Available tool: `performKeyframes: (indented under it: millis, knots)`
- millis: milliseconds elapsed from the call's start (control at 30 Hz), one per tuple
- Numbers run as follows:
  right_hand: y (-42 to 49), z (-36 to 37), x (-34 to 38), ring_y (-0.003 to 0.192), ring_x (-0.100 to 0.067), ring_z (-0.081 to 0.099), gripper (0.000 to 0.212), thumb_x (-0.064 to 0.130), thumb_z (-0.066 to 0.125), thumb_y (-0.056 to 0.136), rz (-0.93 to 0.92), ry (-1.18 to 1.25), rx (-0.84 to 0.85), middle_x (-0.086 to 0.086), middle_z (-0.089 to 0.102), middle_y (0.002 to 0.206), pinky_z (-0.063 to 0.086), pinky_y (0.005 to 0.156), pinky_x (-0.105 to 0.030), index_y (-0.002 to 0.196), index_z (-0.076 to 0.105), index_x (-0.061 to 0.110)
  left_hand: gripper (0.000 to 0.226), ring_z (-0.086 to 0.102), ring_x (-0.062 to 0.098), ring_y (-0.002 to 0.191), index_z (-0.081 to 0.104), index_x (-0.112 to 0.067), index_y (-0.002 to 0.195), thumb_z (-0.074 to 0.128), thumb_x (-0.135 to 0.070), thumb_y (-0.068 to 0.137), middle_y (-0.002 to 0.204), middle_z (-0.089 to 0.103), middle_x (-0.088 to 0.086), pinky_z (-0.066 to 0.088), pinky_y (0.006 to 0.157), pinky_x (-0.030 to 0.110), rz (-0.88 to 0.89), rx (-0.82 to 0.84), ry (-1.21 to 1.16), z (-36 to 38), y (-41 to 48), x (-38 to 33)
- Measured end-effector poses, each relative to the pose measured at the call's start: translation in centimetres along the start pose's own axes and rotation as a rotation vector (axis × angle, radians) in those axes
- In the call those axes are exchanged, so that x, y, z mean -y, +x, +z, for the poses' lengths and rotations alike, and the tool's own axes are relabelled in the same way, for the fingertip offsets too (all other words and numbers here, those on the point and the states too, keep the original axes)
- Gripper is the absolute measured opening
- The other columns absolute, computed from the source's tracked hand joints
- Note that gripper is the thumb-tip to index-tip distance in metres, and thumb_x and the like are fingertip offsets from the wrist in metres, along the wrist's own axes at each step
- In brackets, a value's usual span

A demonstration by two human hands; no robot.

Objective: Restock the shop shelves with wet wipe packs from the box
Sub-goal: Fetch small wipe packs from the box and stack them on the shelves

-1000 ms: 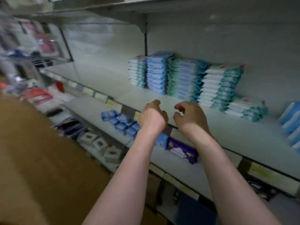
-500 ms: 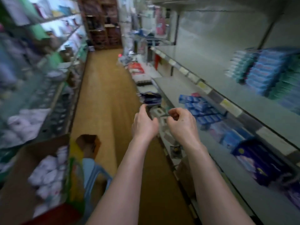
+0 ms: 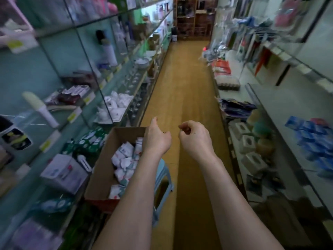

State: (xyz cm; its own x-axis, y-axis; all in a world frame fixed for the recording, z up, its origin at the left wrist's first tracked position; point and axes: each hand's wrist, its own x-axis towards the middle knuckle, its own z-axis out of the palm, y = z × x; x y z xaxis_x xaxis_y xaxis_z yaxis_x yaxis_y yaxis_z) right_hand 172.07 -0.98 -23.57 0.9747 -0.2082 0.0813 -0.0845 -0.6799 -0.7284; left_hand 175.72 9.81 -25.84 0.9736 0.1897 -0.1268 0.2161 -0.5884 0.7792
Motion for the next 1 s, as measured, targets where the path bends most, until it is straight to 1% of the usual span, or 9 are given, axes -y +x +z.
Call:
performKeyframes:
  millis: [167,300,433,533,600,667,767,867,1000]
  knots:
    - [3.3,6.3,3.6,0.093,-0.016,0.059,0.027,0.015,0.052,0.092,0.025,0.007,0.1,-0.002,0.063,0.106,0.053,0.08,-0.033,0.115,0.066,0.016,0.068,0.055,0.028,0.117,0.026,-0.023,0.15,0.057,-0.023,0.09,0.129,0.058,0.01,0.047,0.099,0.042,-0.061,0.007,-0.03,-3.7,5.4,4.0]
    - [5.0,11.7,5.5,0.096,-0.024,0.062,0.028,0.014,0.051,0.092,0.078,0.037,0.185,-0.006,0.066,0.109,0.055,0.082,-0.04,0.116,0.066,0.016,0.058,0.055,0.025,0.115,0.035,-0.021,0.147,0.056,-0.022,0.092,0.133,0.053,0.004,0.044,0.085,0.029,-0.117,0.0,-0.013,-6.9,9.0,8.2]
    - [6.3,16.8,6.3,0.088,-0.026,0.062,0.03,0.014,0.051,0.093,0.104,0.037,0.305,-0.008,0.067,0.11,0.046,0.065,-0.033,0.12,0.064,0.015,0.059,0.051,0.026,0.122,0.034,-0.013,0.148,0.057,-0.019,0.094,0.141,0.048,0.008,0.037,0.083,0.025,-0.222,0.0,-0.057,-8.9,11.8,12.7]
    - [7.3,20.5,6.2,0.094,-0.032,0.063,0.027,0.015,0.052,0.093,0.126,0.013,0.397,-0.01,0.066,0.109,0.049,0.07,-0.038,0.116,0.066,0.014,0.05,0.05,0.029,0.122,0.042,-0.01,0.141,0.056,-0.016,0.094,0.138,0.051,0.011,0.035,0.082,0.025,-0.299,0.025,-0.028,-9.1,13.4,15.8]
    - [8.0,23.0,5.7,0.098,-0.028,0.062,0.027,0.016,0.052,0.093,0.147,-0.011,0.461,-0.007,0.066,0.113,0.048,0.072,-0.034,0.118,0.065,0.016,0.046,0.05,0.03,0.121,0.043,-0.009,0.139,0.056,-0.015,0.094,0.137,0.052,0.013,0.035,0.081,0.026,-0.35,0.053,-0.017,-8.7,14.4,17.4]
    - [8.7,25.5,4.9,0.104,-0.025,0.06,0.029,0.016,0.053,0.093,0.168,-0.028,0.513,-0.006,0.065,0.117,0.048,0.077,-0.031,0.119,0.065,0.017,0.051,0.049,0.03,0.124,0.041,-0.01,0.142,0.058,-0.016,0.094,0.139,0.05,0.012,0.039,0.087,0.029,-0.399,0.081,-0.009,-8.1,15.6,19.2]
    - [9.5,29.2,3.3,0.111,-0.025,0.058,0.03,0.015,0.054,0.091,0.212,-0.057,0.592,-0.008,0.065,0.119,0.047,0.088,-0.031,0.119,0.065,0.016,0.061,0.049,0.029,0.125,0.041,-0.017,0.143,0.063,-0.029,0.087,0.141,0.05,0.006,0.041,0.101,0.032,-0.484,0.102,0.013,-7.0,17.1,22.5]
    - [10.2,32.8,1.0,0.112,-0.026,0.058,0.03,0.015,0.054,0.09,0.272,-0.074,0.685,-0.009,0.064,0.12,0.049,0.092,-0.034,0.118,0.066,0.015,0.057,0.057,0.03,0.11,0.056,-0.018,0.125,0.061,-0.043,0.073,0.123,0.061,0.007,0.048,0.095,0.042,-0.595,0.117,0.049,-5.1,18.4,26.7]
    - [10.5,37.4,-3.2,0.115,-0.024,0.056,0.033,0.018,0.055,0.092,0.358,-0.136,0.8,-0.007,0.061,0.126,0.046,0.092,-0.031,0.124,0.062,0.016,0.07,0.057,0.029,0.113,0.047,-0.018,0.139,0.065,-0.04,0.075,0.129,0.057,0.009,0.048,0.097,0.042,-0.777,0.146,-0.043,-1.7,18.9,32.3]
